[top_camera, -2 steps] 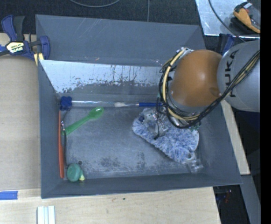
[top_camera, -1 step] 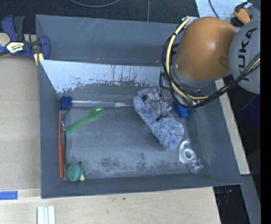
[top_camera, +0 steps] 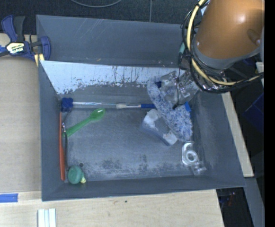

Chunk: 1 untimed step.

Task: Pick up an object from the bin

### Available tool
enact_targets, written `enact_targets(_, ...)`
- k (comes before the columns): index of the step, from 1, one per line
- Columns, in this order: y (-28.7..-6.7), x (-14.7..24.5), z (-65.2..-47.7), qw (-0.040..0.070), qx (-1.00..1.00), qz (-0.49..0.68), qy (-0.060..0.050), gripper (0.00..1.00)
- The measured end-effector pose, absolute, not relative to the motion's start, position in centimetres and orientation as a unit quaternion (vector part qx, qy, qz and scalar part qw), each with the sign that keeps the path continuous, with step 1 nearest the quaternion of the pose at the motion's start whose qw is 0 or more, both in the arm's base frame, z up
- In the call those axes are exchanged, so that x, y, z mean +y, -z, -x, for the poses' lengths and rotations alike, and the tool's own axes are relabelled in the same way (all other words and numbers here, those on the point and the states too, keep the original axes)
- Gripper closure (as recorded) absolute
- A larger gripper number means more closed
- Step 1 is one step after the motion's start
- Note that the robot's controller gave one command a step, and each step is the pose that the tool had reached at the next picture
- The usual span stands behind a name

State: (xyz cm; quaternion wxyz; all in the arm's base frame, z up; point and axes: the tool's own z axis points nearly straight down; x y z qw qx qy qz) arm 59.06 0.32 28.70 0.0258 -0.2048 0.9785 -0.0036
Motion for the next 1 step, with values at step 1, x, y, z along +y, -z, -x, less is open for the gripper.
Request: enact_targets(1,-22.18,-0.16,-60.16,0.032,0.956,0.292,0.008,1.0)
